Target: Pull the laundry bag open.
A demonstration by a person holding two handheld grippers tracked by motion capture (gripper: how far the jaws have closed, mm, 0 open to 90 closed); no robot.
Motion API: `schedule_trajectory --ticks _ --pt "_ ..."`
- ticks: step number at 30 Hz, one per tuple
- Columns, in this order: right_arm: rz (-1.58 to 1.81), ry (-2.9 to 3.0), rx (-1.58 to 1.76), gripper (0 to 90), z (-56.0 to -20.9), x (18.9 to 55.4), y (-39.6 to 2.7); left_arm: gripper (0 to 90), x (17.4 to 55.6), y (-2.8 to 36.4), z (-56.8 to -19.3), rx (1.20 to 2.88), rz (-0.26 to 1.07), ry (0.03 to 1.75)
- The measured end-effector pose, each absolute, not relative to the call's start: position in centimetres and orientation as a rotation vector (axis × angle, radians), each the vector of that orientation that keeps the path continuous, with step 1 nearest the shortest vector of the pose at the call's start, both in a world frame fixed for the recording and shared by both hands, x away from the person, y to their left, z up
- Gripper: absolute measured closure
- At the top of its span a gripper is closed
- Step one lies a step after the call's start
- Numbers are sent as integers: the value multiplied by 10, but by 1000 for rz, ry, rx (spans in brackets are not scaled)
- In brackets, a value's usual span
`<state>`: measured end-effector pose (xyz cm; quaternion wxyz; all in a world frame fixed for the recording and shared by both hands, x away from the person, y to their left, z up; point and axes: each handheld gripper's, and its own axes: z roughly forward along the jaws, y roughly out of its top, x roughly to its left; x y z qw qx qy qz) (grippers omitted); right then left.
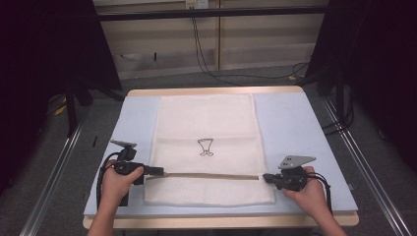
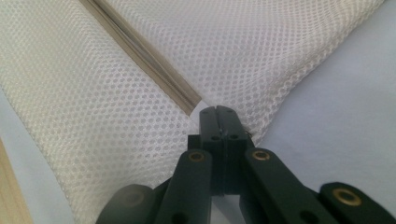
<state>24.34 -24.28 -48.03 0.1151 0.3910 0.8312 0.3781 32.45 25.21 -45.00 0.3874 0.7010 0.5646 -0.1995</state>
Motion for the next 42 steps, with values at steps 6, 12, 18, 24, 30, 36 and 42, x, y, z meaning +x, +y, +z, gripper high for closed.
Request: schedule_trajectory --ticks 6,12,18,24,30,36,42 --pt "1110 2436 1146 900 -480 243 -243 875 324 254 -448 1776 -512 1441" --pt "1111 2437 1154 900 -480 244 -243 875 325 263 -448 1761 -509 1448" --pt "1110 2437 1153 900 -480 244 -243 875 325 265 -446 1770 -508 1437" --pt "1110 2440 1155 900 -480 244 -243 876 325 269 -445 1758 -498 1450" --pt "1109 2441 1154 900 -480 244 -243 875 325 269 -446 1775 -482 1439" --pt "1110 2440 1152 900 -480 244 -243 875 324 270 -444 1765 -484 1457" --pt "1108 2440 1149 900 -480 244 -243 875 324 273 -445 1755 -487 1460"
